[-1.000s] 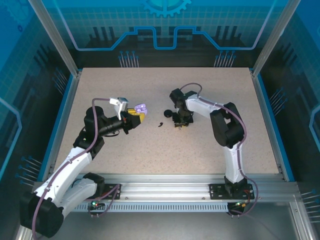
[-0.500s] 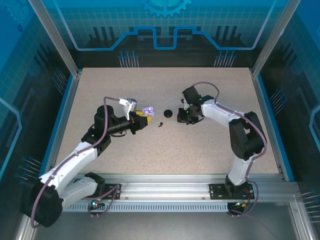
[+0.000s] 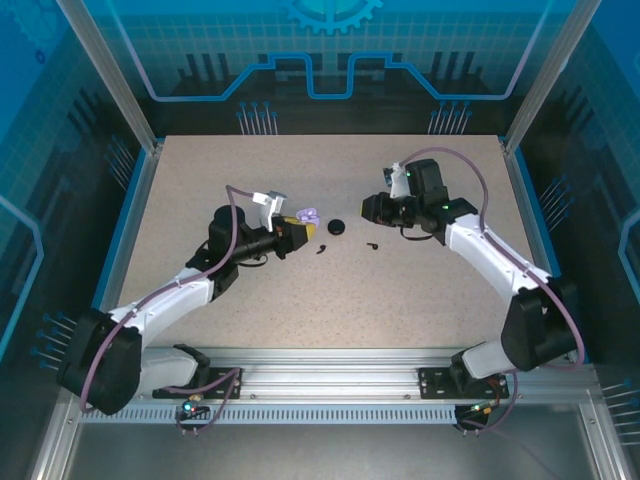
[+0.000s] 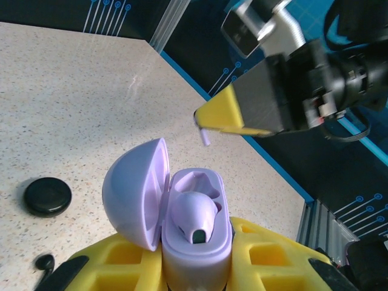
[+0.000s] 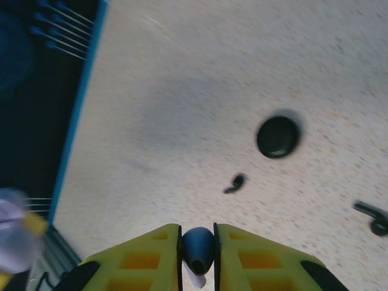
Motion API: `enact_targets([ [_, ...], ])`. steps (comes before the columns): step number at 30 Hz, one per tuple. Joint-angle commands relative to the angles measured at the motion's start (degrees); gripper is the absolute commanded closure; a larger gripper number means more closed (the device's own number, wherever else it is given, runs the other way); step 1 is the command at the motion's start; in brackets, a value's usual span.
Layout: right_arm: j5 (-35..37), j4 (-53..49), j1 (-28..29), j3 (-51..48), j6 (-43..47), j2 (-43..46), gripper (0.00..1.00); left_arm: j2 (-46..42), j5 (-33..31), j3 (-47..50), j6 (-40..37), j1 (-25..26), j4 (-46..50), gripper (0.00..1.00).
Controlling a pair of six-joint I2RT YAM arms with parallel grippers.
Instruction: Insert the wireless bluetooth earbuds into the charging case
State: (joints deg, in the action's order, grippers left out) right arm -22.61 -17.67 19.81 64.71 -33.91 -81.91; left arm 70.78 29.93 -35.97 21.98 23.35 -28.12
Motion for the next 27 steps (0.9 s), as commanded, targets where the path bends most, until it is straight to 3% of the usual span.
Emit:
enact_targets([
  [1,-5.84,6.15,-0.48,-0.8,-2.46,3.35,0.8,1.14,-0.23,-0.33,2.05,1.1,-5.81,0.93],
  [7,-10.09,11.96,0.19,-0.43,-4.98,6.88,0.79,2.16,-0.2,-1.17,3.87,2.72,-9.9,0.93],
  [16,-10.13,17.2,3.59,-0.36,-5.2,9.47,0.78,2.87,1.58,-3.85,5.15,4.63,-13.14,0.93],
  [27,-9.89,16.19,7.44,2.24,-1.03,10.61,0.78,2.78,3.85,-6.44,5.25,6.16,-14.42,0.93],
])
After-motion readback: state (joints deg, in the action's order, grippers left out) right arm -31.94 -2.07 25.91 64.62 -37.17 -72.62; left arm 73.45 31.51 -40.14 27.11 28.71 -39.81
